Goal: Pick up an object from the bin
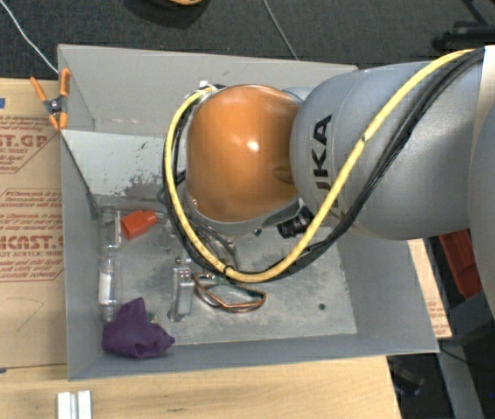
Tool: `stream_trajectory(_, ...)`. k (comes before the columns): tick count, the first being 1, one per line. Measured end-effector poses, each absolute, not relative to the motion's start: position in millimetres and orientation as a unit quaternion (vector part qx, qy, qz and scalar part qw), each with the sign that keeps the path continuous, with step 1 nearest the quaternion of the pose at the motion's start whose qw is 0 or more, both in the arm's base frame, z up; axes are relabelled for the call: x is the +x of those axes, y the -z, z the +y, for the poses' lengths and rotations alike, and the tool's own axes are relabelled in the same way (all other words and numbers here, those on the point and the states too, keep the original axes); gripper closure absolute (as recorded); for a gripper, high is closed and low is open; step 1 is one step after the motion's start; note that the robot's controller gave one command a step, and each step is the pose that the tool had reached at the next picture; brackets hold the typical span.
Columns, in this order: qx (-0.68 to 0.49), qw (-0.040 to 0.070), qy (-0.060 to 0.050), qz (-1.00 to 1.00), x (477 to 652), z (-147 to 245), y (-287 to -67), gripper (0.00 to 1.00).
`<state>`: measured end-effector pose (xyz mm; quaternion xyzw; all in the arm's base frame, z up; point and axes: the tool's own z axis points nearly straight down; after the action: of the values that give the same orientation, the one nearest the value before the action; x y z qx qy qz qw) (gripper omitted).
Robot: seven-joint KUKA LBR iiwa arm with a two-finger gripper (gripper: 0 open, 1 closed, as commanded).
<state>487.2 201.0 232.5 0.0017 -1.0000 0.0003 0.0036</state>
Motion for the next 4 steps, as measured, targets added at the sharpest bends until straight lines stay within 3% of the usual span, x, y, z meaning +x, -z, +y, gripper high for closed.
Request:
stream_trajectory(1,0.0,0.0,0.001,-1.0,489.2,199,-237,0.0)
stream_trajectory(2,0.034,0.001,0.0,-0.999,509.1,92,-83,0.0)
stream_trajectory(3,0.122,-0.002,0.001,-0.992,487.1,83,-160,0.0)
stream_trajectory(4,0.001,0.002,0.001,-1.0,505.7,75,-99,0.0)
